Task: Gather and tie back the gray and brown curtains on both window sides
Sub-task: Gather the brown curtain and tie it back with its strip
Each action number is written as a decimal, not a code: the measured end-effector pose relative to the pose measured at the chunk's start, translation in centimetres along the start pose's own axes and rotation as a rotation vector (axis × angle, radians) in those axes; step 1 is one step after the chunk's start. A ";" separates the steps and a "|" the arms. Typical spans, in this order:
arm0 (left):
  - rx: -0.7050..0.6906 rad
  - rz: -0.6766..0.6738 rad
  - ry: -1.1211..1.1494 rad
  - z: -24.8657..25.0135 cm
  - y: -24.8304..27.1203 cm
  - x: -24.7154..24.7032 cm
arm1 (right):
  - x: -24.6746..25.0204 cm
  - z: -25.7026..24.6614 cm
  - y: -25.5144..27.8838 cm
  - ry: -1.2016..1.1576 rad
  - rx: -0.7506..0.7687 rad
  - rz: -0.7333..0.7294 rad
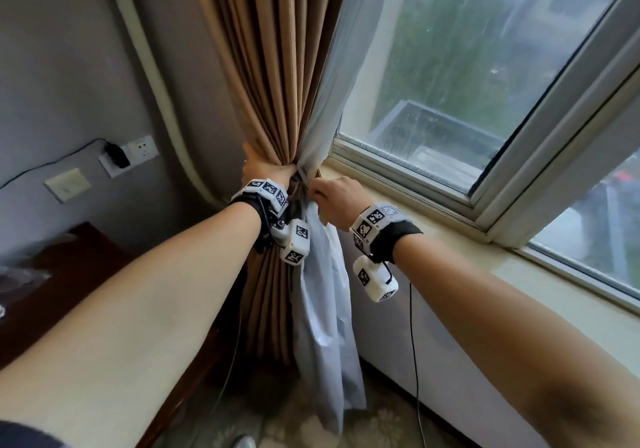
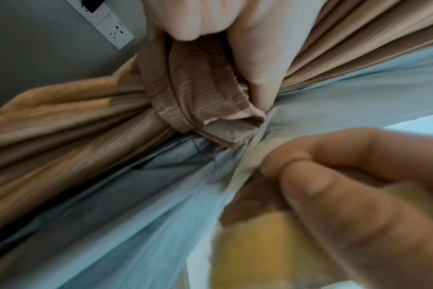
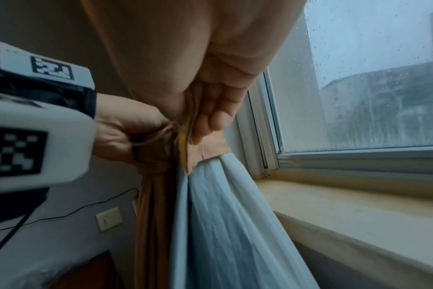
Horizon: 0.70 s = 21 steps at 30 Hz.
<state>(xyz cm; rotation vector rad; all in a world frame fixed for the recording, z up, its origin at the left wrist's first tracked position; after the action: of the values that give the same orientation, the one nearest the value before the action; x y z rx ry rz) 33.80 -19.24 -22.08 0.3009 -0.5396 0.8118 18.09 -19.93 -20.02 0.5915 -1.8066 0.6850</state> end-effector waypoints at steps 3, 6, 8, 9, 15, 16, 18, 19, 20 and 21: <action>-0.017 -0.035 -0.021 0.0 -0.3 -0.1 | -1.6 0.4 -1.0 -0.004 -0.123 -0.031; -0.021 -0.088 -0.027 0.0 -0.7 -0.2 | -2.5 0.4 -1.9 -0.017 -0.223 -0.006; -0.031 -0.135 -0.017 -0.1 -1.2 -0.5 | -2.6 0.3 -2.7 -0.022 -0.263 -0.015; -0.037 -0.158 -0.009 -0.2 -1.5 -0.5 | -2.7 0.2 -3.1 -0.026 -0.275 -0.019; -0.120 -0.341 -0.118 -0.4 -2.7 0.4 | -2.4 -0.8 -4.6 -0.073 -0.252 -0.022; -0.149 -0.372 -0.201 -0.2 -2.8 0.8 | -2.2 -0.9 -4.8 -0.085 -0.254 -0.020; -0.202 -0.438 -0.404 0.4 -2.7 1.8 | -1.9 -1.2 -5.3 -0.093 -0.273 -0.043; -0.227 -0.469 -0.527 0.7 -2.5 2.4 | -1.9 -1.4 -5.6 -0.098 -0.283 -0.059; -0.262 -0.504 -0.646 1.2 -2.1 3.1 | -2.1 -1.5 -6.0 -0.107 -0.290 -0.073; -0.284 -0.549 -0.726 1.5 -1.7 3.6 | -2.3 -1.6 -6.3 -0.114 -0.300 -0.085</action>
<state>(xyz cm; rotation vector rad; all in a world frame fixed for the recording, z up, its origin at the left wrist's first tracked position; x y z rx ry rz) 36.59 -18.86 -18.96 0.4548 -1.1754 0.0624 24.16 -23.16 -20.66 0.5104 -1.9321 0.3188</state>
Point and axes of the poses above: each hand's wrist, its own y-axis away from the middle knuckle, its own x-axis out of the back of the hand, z = x × y, the point moved 7 cm from there along -y, towards the middle knuckle, and after that the axes turned 8 degrees about -y, right-handed, at the moved point
